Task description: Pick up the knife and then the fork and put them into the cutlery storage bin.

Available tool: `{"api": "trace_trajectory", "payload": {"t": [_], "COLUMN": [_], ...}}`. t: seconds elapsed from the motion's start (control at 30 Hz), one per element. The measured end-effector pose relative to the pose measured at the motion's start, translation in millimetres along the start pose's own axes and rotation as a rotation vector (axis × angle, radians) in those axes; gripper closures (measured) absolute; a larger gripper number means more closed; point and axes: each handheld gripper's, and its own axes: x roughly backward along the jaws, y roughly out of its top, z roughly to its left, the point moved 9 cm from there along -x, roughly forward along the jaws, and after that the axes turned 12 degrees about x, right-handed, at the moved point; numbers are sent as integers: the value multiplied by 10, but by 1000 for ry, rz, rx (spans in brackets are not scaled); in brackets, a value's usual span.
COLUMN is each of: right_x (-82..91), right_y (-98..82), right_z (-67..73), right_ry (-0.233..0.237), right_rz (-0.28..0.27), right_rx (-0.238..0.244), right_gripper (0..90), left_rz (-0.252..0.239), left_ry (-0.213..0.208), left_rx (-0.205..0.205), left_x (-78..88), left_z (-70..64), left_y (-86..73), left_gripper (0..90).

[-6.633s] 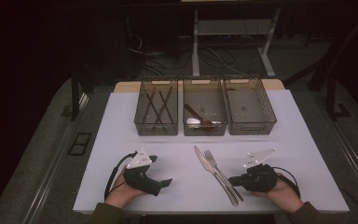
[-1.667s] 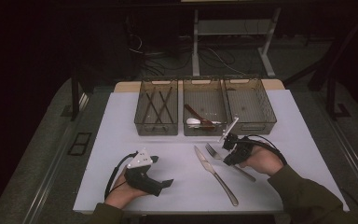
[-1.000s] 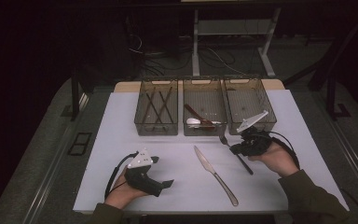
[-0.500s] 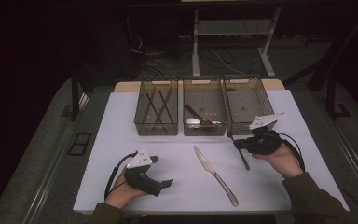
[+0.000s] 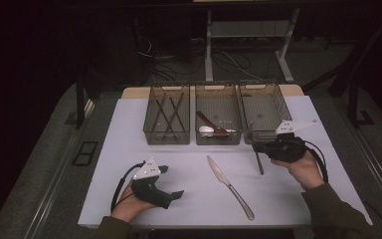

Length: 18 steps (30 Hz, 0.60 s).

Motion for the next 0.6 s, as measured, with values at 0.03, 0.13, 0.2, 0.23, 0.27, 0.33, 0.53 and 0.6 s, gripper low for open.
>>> {"api": "trace_trajectory", "payload": {"t": [0.03, 0.13, 0.2, 0.23, 0.27, 0.33, 0.53, 0.6], "right_x": [5, 23, 38, 50, 61, 85, 169, 201], "right_y": [6, 24, 35, 41, 48, 57, 93, 107], "right_z": [-11, -51, -78, -93, -109, -149, -258, -296], "right_ry": [-4, -12, -19, -23, -28, -37, -68, -77], "right_rz": [-7, -23, -33, -38, -44, -56, -86, -95], "right_rx": [-6, -21, -24, -27, -32, -35, -54, -61], "right_gripper": [852, 852, 852, 852, 852, 851, 851, 851], "left_rz": [0, 2, 2, 4, 4, 4, 3, 4], "left_ry": [0, 2, 1, 2, 2, 2, 1, 2], "left_rx": [-1, 0, 0, -2, -1, 0, 0, -1], "left_x": [0, -4, -4, -4, -5, -8, -7, -5], "left_z": [0, 0, 0, 2, 2, 0, 0, 3], "left_y": [0, -3, -2, -4, -5, -6, -6, -5], "left_gripper": [0, 0, 0, 0, 0, 0, 0, 0]}}
